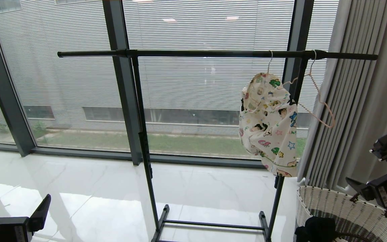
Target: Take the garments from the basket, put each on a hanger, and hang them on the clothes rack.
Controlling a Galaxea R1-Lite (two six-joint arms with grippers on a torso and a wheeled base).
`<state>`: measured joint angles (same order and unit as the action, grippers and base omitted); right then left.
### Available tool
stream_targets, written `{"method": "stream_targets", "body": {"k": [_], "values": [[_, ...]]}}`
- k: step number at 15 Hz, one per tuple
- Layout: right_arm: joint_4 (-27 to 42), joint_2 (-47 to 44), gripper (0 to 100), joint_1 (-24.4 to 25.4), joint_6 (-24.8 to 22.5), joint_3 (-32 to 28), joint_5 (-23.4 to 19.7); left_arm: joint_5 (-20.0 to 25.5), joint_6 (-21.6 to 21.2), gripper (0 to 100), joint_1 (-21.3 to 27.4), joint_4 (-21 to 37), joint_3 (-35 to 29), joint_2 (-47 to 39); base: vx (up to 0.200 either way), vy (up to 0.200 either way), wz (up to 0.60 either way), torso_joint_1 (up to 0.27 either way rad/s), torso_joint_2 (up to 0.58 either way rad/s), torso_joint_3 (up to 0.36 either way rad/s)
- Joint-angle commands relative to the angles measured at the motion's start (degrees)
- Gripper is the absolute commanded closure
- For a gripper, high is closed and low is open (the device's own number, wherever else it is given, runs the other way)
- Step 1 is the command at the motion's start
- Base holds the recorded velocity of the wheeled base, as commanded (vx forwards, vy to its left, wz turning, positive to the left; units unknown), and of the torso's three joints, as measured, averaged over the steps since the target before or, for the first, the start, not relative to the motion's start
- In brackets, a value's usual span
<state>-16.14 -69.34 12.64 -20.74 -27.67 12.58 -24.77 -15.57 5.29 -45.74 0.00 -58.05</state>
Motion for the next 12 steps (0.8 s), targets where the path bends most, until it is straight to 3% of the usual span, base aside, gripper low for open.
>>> {"method": "stream_targets", "body": {"k": [1, 8, 10, 12], "values": [[0.0, 1.3, 0, 0.0, -0.1, 1.2, 0.1, 0.0, 0.0, 0, 0.0, -0.1, 0.0, 0.0, 0.000, 0.000, 0.00, -0.046, 0.09, 0.061], [0.0, 1.8, 0, -0.1, -1.9, 3.3, 0.2, 0.2, -0.5, 0, 0.0, 0.0, 0.0, 1.5, 0.000, 0.000, 0.00, -0.003, 0.01, 0.006], [0.0, 3.1, 0, -0.9, -4.9, 4.7, 0.1, 0.5, -0.4, 0, 0.2, 2.1, 0.0, 3.0, 0.000, 0.000, 0.00, 0.000, 0.00, 0.000], [0.0, 4.0, 0, -1.7, -7.2, 6.2, 0.0, 1.5, -0.3, 0, 0.2, 6.4, 0.0, 6.7, 0.000, -0.200, 0.00, -0.002, 0.00, 0.002]]}}
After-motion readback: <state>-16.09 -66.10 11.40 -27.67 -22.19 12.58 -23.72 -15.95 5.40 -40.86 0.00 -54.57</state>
